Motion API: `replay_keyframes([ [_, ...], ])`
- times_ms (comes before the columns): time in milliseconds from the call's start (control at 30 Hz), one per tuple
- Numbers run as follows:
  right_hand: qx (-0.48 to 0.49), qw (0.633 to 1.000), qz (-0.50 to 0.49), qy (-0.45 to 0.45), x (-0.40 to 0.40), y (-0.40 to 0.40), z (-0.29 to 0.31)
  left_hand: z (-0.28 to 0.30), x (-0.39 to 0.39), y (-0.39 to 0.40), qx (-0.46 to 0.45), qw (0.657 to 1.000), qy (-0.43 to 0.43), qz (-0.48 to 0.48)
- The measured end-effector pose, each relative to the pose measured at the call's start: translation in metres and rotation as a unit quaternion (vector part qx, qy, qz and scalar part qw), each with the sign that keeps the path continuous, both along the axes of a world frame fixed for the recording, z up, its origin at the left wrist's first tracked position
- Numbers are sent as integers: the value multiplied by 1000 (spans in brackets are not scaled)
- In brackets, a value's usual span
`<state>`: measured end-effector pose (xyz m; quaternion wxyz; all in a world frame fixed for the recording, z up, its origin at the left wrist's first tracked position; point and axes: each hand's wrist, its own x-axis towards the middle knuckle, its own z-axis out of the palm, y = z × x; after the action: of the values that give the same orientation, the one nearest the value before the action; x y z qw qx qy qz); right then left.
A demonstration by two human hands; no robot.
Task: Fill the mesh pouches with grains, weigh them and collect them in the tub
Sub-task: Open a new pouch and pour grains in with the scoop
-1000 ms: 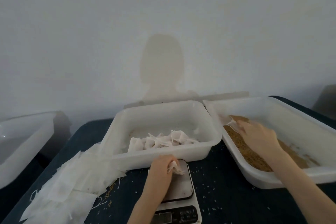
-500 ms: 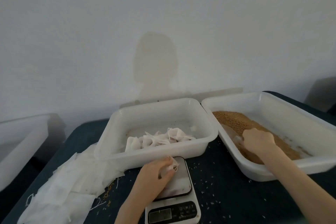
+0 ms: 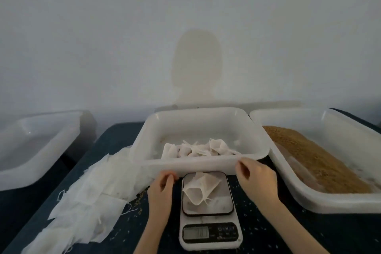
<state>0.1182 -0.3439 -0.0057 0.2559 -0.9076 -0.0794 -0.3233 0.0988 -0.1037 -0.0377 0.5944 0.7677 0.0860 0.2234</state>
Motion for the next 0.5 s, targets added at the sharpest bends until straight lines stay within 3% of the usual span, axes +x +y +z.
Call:
replay_keyframes([
  [100,43,995,-17,89,7,3,-32,-4,2,2,-12,999,24,29],
  [367,179,969,-19,171,23,-10,-49,-9,8,8,-127,988,72,59],
  [500,184,966,-13,180,25,-11,-51,-10,8,11,-149,983,79,66],
])
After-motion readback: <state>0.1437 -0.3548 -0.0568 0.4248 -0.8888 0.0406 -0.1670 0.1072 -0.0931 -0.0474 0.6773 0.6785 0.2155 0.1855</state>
